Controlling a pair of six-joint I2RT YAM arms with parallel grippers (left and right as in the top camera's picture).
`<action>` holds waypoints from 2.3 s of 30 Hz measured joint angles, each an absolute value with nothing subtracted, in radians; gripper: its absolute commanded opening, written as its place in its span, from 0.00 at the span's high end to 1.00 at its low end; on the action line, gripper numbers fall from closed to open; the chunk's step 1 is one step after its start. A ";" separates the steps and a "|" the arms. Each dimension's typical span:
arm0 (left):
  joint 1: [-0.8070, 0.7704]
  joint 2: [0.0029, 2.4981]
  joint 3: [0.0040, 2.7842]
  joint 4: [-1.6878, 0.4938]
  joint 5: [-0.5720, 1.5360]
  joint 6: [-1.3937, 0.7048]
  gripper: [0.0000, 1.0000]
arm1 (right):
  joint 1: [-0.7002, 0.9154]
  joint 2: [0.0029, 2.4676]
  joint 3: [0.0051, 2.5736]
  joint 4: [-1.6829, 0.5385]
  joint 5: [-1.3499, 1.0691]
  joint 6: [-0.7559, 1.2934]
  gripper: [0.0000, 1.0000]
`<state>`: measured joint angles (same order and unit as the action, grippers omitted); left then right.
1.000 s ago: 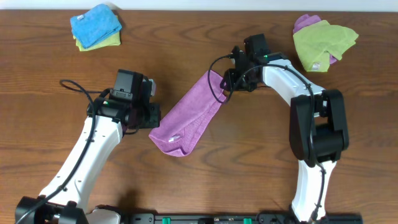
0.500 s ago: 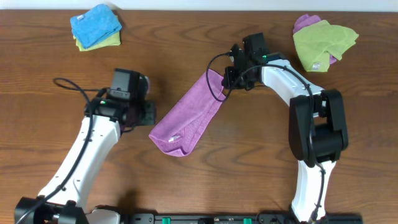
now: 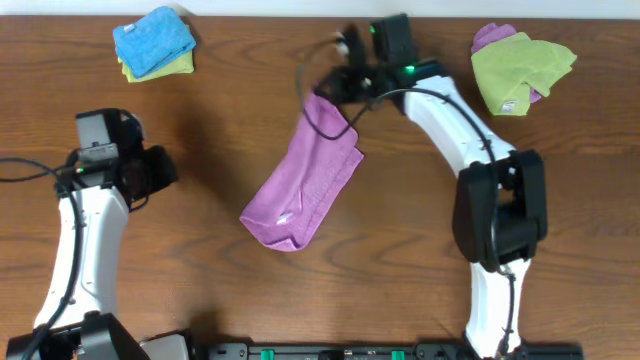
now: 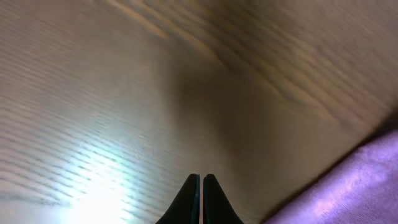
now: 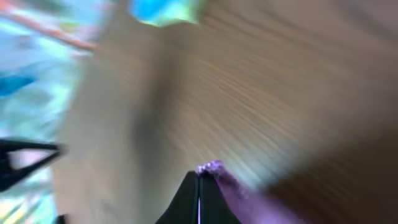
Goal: Fold the cloth
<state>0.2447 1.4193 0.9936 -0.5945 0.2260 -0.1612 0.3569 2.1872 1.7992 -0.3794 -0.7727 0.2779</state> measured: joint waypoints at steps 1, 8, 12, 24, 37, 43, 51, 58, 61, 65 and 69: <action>0.253 1.419 0.994 -0.588 0.231 -0.161 0.94 | 0.374 2.187 1.808 -0.353 -0.803 0.280 0.50; 0.261 1.419 0.994 -0.583 0.252 -0.161 0.94 | 0.434 2.187 1.830 -0.483 -0.831 0.276 0.37; 0.261 1.419 0.993 -0.580 0.260 -0.160 0.91 | 0.373 2.187 1.831 -0.639 -0.775 0.252 0.57; 0.099 1.419 0.993 -0.608 0.384 -0.102 0.94 | 0.380 2.171 1.830 -1.065 -0.377 0.094 0.98; -0.109 1.419 0.992 -0.702 0.335 -0.076 0.94 | 0.421 2.070 1.711 -1.049 -0.122 0.002 0.98; -0.109 1.419 0.992 -0.701 0.337 -0.076 0.94 | 0.421 2.071 1.616 -0.873 -0.112 -0.007 0.98; -0.109 1.419 0.992 -0.699 0.337 -0.076 0.94 | 0.422 2.074 1.599 -0.810 -0.130 -0.008 0.98; -0.109 1.419 0.992 -0.680 0.337 -0.076 0.94 | 0.429 2.133 1.596 -0.792 -0.149 -0.008 0.98; -0.109 1.419 0.992 -0.673 0.337 -0.076 0.94 | 0.439 2.160 1.593 -0.761 -0.151 -0.007 0.98; -0.109 1.419 0.992 -0.673 0.337 -0.076 0.94 | 0.447 2.184 1.593 -0.736 -0.154 -0.004 0.98; -0.109 1.419 0.992 -0.673 0.336 -0.076 0.94 | 0.448 2.202 1.596 -0.739 -0.141 -0.004 0.98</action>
